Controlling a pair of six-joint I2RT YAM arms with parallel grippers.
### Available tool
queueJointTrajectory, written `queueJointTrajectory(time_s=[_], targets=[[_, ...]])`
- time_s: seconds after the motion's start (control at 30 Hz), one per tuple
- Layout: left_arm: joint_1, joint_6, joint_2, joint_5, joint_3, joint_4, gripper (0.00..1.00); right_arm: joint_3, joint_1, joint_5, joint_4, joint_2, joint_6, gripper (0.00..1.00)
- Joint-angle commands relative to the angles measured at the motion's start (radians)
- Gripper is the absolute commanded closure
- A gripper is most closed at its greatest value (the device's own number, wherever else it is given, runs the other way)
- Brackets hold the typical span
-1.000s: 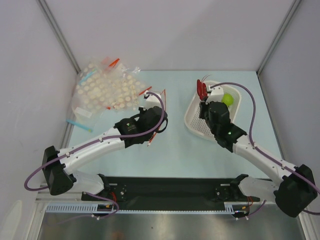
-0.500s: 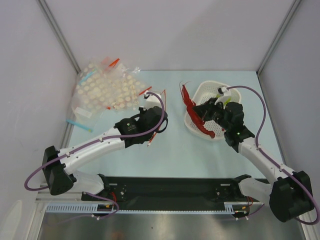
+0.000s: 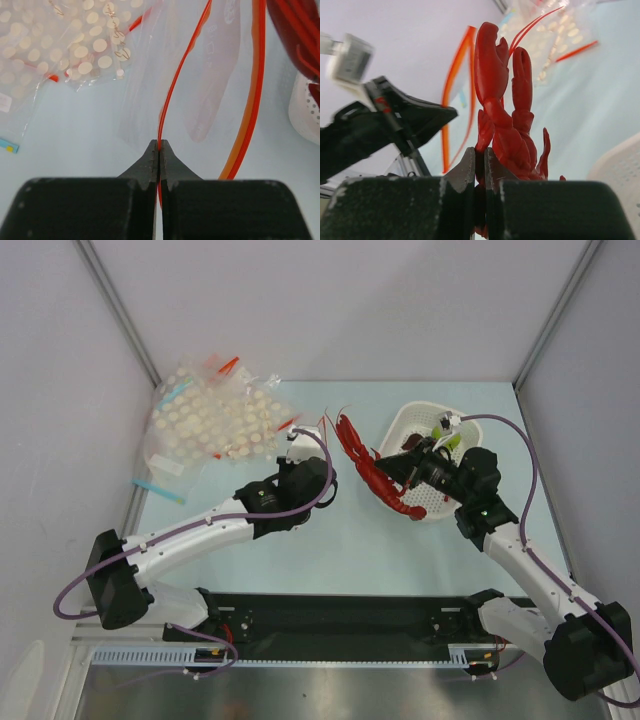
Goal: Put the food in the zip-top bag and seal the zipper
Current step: Pick up the fake lobster from the bin.
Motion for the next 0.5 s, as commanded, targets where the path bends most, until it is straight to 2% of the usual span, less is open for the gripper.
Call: queueJointTrajectory(time_s=[0.0,0.23,0.37,0.47], targets=[[0.000,0.032,-0.006,-0.078,-0.029,0.105,1.00,0.023,0.003,-0.077,0.117,-0.070,0.053,1.00],[0.060,0.015,-0.026,-0.038,-0.089,0.164,1.00,0.014,0.006,-0.123,0.138,-0.101,0.110,1.00],[0.098,0.027,-0.057,-0.047,-0.150,0.262,1.00,0.040,0.023,-0.204,0.167,-0.040,0.163,1.00],[0.115,0.027,-0.061,-0.050,-0.165,0.284,1.00,0.046,0.034,-0.200,0.160,-0.027,0.165,1.00]])
